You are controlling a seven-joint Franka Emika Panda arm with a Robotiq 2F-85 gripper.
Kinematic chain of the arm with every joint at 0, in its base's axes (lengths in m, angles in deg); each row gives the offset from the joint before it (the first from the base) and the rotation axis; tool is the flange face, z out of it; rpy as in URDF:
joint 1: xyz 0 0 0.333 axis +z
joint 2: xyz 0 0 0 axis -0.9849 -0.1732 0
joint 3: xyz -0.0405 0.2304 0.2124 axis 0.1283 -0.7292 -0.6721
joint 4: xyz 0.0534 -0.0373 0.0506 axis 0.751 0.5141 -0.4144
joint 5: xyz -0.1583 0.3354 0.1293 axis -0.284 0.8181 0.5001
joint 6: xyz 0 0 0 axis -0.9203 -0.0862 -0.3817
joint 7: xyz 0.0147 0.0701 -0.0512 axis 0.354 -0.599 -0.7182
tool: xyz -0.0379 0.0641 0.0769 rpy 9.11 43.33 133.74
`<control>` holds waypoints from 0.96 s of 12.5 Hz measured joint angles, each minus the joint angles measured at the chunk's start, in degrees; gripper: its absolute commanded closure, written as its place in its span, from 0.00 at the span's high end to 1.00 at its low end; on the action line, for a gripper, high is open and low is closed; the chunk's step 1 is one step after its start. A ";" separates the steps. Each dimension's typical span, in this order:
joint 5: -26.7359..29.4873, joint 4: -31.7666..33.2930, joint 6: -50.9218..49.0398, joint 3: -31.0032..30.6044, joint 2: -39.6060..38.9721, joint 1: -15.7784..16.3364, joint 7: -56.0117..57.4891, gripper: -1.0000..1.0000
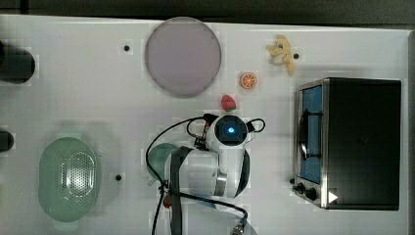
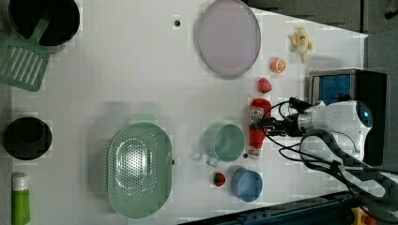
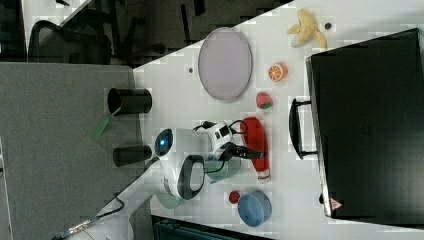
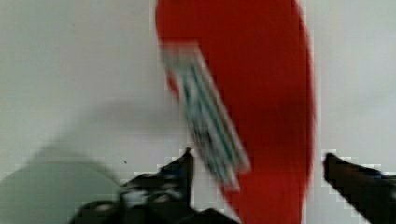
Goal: Pick ketchup from plate and place it on table.
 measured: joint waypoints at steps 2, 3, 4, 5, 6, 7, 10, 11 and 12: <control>0.09 -0.34 -0.36 0.02 1.34 -0.28 0.00 1.00; 0.02 -1.01 -2.41 0.00 3.01 -0.30 -0.20 1.00; 0.01 -1.79 -5.34 -0.04 5.58 -0.38 -0.92 1.00; 0.04 -2.80 -8.36 -0.30 9.16 -0.61 -2.35 1.00; 0.02 -4.36 -12.14 -0.26 13.14 -0.60 -4.62 1.00; 0.02 -7.27 -17.04 -0.32 16.74 -0.52 -7.37 1.00; 0.11 -19.58 -32.97 -0.94 25.08 -0.16 -16.98 1.00; 0.52 -23.61 -37.96 -0.91 26.86 0.03 -20.24 1.00; 0.12 -26.75 -41.84 -0.87 28.68 0.10 -22.60 1.00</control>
